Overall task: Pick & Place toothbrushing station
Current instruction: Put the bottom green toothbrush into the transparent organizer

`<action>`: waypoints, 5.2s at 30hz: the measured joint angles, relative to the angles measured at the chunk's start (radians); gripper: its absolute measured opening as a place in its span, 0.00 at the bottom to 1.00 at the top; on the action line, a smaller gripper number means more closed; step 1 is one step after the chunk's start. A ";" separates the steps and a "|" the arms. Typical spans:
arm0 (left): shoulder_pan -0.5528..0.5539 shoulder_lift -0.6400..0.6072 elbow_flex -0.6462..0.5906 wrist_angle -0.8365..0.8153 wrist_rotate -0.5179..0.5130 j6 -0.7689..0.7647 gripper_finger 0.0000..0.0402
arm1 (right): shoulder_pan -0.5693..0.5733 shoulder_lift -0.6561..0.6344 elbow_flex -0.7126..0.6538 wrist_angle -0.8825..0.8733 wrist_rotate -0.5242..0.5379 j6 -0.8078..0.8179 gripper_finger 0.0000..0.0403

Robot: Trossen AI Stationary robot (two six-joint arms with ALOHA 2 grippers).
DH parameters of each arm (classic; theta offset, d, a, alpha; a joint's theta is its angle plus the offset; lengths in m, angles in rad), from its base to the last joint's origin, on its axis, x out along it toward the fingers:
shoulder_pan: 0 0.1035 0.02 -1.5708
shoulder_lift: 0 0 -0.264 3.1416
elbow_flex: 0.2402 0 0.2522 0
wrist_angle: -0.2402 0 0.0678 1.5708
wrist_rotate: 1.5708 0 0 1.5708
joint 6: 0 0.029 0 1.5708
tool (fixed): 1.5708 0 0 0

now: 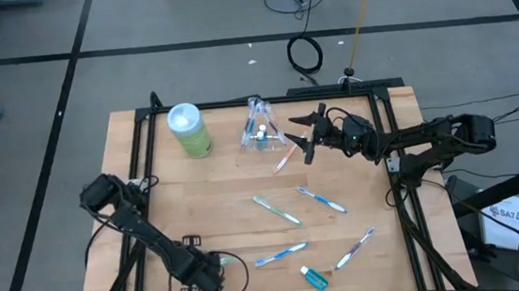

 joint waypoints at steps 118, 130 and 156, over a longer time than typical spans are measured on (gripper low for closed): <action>0.750 0.000 0.379 0.620 -0.843 2.300 0.11 | -0.133 0.158 0.022 0.038 -0.549 0.679 0.26; 0.732 0.000 0.379 0.626 -0.902 2.167 0.13 | -0.154 0.158 0.022 0.030 -0.543 0.617 0.04; 0.700 -0.210 0.380 0.251 -0.988 1.459 0.22 | -0.198 0.146 0.021 0.010 -0.500 0.541 0.04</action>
